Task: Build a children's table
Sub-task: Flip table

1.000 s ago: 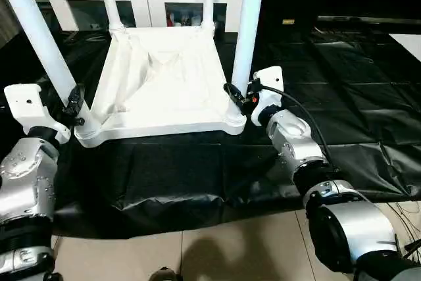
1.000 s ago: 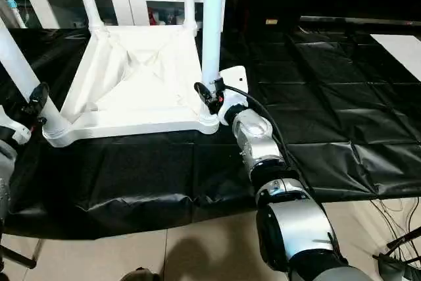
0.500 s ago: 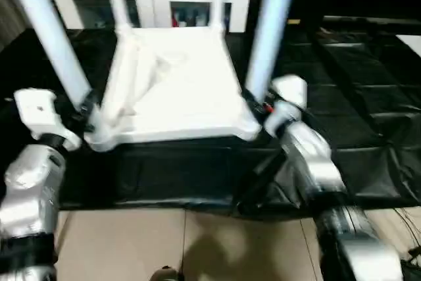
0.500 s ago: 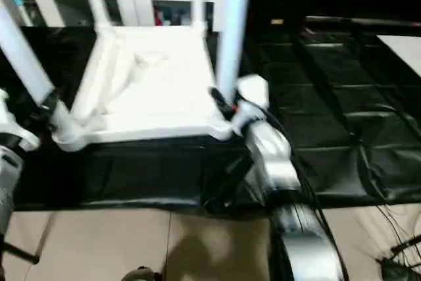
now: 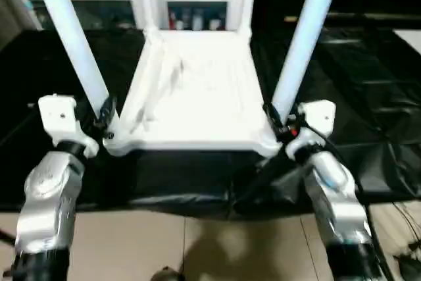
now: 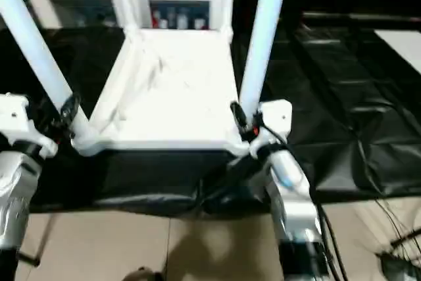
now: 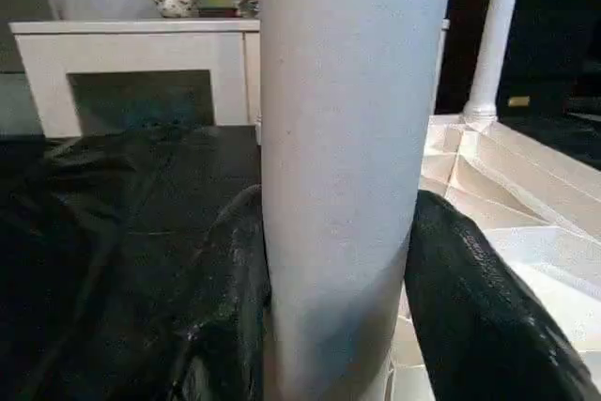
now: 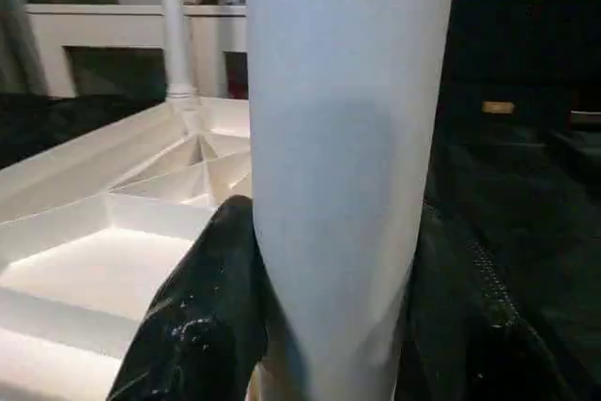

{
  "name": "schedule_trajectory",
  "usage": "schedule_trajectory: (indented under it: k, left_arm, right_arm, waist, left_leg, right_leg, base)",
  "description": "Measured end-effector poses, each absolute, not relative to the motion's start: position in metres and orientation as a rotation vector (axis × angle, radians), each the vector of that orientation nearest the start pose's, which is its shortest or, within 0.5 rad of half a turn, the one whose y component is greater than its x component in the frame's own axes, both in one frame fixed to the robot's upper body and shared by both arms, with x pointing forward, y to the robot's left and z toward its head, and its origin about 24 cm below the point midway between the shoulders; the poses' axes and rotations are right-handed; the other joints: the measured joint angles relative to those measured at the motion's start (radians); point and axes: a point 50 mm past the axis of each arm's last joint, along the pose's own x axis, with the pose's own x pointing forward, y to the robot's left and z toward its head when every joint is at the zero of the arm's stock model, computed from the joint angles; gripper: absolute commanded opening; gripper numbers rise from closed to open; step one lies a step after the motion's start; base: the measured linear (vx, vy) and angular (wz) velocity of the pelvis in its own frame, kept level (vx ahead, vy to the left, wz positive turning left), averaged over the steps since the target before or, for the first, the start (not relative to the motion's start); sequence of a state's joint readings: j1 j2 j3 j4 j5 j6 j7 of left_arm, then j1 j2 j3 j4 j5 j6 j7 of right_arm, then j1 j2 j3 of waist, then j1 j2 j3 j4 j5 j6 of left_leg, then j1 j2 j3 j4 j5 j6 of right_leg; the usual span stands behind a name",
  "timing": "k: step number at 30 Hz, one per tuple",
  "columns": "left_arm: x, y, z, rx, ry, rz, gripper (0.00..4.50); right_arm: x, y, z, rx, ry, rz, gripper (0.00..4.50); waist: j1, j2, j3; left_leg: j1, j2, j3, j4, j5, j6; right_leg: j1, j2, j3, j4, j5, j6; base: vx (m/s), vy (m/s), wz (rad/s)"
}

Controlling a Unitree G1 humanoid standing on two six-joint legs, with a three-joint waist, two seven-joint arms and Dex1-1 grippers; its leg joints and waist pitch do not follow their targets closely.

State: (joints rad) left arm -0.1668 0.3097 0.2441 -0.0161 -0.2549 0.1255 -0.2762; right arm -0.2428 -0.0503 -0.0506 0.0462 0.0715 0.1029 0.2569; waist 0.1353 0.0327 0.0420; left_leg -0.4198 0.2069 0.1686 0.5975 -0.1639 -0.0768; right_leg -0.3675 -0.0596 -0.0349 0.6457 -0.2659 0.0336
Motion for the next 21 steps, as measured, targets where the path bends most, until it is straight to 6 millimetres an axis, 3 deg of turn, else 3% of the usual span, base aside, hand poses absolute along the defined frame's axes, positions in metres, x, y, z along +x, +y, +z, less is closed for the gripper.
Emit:
schedule_trajectory:
  k: [9,10,16,17,21]
  left_arm:
    - [0.259,0.237,0.107,0.043,-0.109,-0.049,1.88]
    - [0.258,0.237,0.107,0.042,-0.110,-0.050,1.88]
    - [0.258,0.236,0.108,0.042,-0.108,-0.051,1.88]
    - [0.260,0.234,0.108,0.040,-0.108,-0.056,2.44]
    - [0.262,0.231,0.107,0.040,-0.095,-0.079,2.79]
  right_arm:
    - [0.298,-0.136,0.088,0.013,-0.069,0.284,1.77]
    - [0.299,-0.136,0.088,0.017,-0.068,0.281,2.33]
    - [0.301,-0.136,0.089,0.025,-0.069,0.271,2.87]
    - [0.302,-0.136,0.090,0.018,-0.077,0.265,2.90]
    - [0.302,-0.136,0.095,0.038,-0.118,0.238,2.90]
  waist:
    - [-0.026,-0.010,0.001]
    - [-0.026,-0.011,0.001]
    - [-0.033,-0.012,0.001]
    - [-0.032,-0.012,0.001]
    - [-0.025,-0.011,0.001]
  left_leg:
    - [0.000,0.000,0.000,0.000,0.000,0.000]
    - [0.000,0.000,0.000,0.000,0.000,0.000]
    - [0.000,0.000,0.000,0.000,0.000,0.000]
    - [0.000,0.000,0.000,0.000,0.000,0.000]
    - [0.001,0.000,0.000,0.001,0.000,0.000]
  right_leg:
    - [0.000,0.000,0.001,-0.001,-0.001,0.001]
    - [0.000,0.000,0.001,-0.001,-0.001,0.001]
    - [0.000,0.000,0.001,0.000,-0.001,0.001]
    - [0.000,0.000,0.001,0.000,-0.001,0.001]
    - [0.000,0.000,0.001,0.000,-0.001,0.002]
  base:
    - [0.000,0.000,0.00]
    - [0.000,0.000,0.00]
    - [0.000,0.000,0.00]
    - [0.000,0.000,0.00]
    - [0.000,0.000,0.00]
